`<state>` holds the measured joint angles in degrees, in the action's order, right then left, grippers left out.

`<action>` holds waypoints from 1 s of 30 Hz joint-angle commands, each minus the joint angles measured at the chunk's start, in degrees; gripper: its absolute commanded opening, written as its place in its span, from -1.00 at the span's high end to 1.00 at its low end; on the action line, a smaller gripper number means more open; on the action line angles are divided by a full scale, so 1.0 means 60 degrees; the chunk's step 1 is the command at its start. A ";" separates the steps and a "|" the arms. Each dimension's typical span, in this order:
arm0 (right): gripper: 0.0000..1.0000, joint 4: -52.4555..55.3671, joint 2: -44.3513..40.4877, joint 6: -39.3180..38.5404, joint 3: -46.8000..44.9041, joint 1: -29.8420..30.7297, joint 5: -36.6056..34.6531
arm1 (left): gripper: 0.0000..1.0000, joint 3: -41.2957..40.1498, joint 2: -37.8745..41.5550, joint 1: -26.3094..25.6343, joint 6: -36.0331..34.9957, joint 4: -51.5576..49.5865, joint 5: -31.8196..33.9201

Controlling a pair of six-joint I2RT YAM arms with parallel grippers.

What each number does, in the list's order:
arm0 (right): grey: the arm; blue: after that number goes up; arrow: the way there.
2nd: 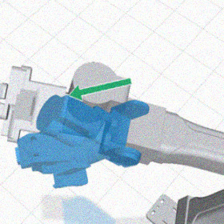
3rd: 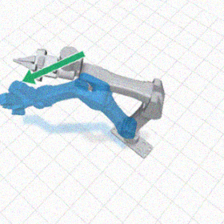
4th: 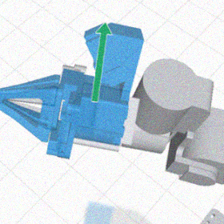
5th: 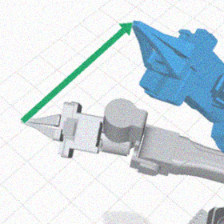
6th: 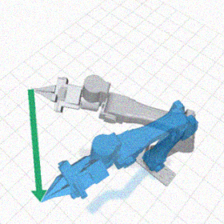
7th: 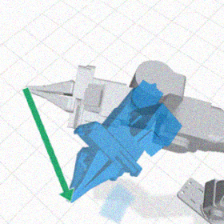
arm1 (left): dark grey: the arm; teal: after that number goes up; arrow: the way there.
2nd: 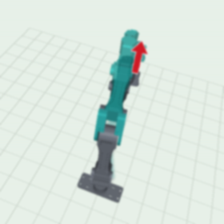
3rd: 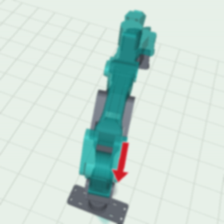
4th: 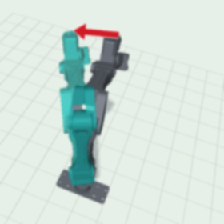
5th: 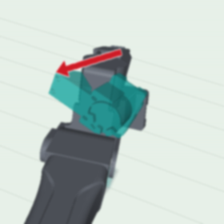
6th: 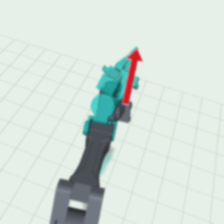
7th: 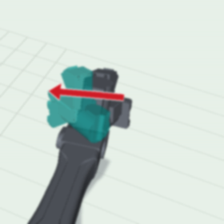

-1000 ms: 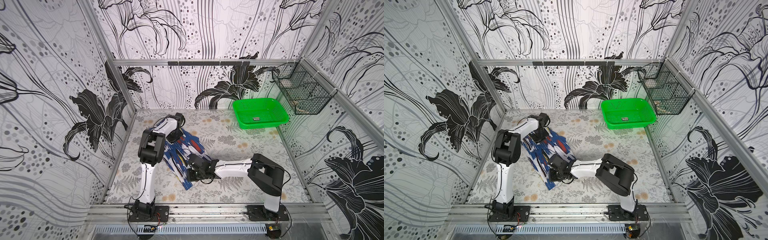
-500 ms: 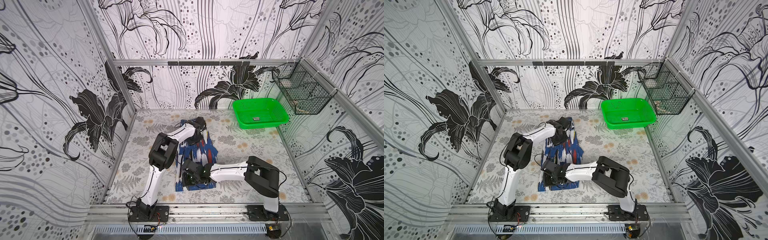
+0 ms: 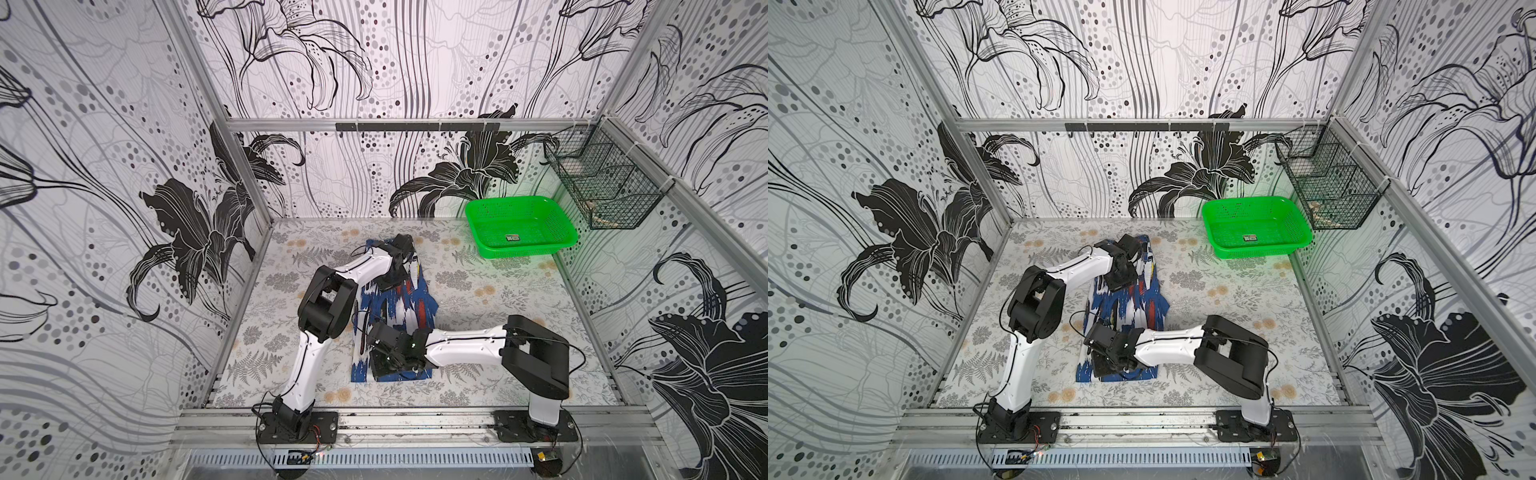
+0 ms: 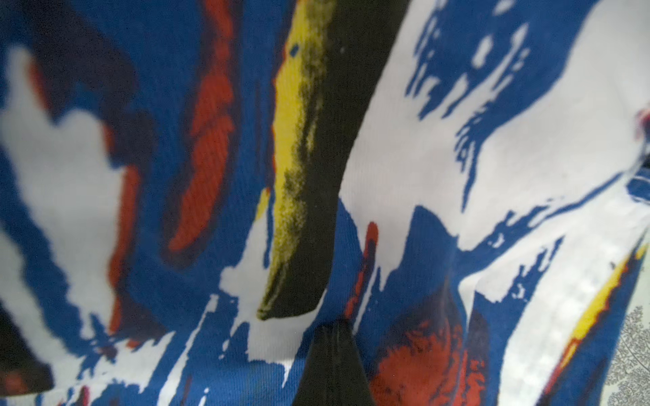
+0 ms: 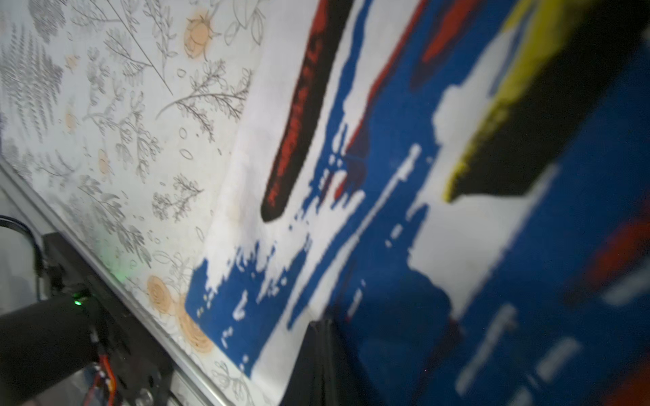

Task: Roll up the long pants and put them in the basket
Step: Adjust the long pant at the center of the board, then roll the long pant at the center of the board.

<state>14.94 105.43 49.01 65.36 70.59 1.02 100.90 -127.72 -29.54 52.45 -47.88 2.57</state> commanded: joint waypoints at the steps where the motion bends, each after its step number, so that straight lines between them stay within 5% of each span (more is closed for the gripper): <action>1: 0.37 0.3141 -0.1500 -0.1855 0.0991 0.0524 -0.2168 | 1.00 -0.0679 0.1244 -0.0188 -0.0492 -0.0209 0.0213; 5: -0.61 0.5970 -0.2833 -0.3059 0.1659 0.0958 -0.3699 | 1.00 -0.1901 0.2924 -0.0204 -0.1166 -0.0149 0.0154; 9: -0.67 0.7593 -0.3862 -0.3417 0.1400 0.1580 -0.4504 | 1.00 -0.3208 0.3947 -0.0306 -0.1342 -0.0264 -0.0112; 12: -1.00 0.8360 -0.3859 -0.3679 0.1180 0.3181 -0.5901 | 1.00 -0.4302 0.4591 -0.0527 -0.1264 -0.0033 -0.0150; 20: -1.00 1.2438 0.0678 -0.2407 0.3019 0.6227 -0.9868 | 1.00 -0.5962 0.5914 -0.0848 -0.0909 0.0519 0.0128; 23: -0.97 1.2428 0.1574 -0.2520 0.3070 0.6282 -0.9790 | 1.00 -0.6185 0.6175 -0.0891 -0.0875 0.0620 0.0116; 30: -0.69 0.9881 0.1049 -0.3710 0.1692 0.6283 -0.8314 | 1.00 -0.6660 0.6536 -0.0980 -0.0861 0.0826 0.0117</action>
<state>78.26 114.37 29.43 77.65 108.33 -51.62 62.70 -89.58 -35.11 46.72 -44.62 2.52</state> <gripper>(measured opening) 0.849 0.046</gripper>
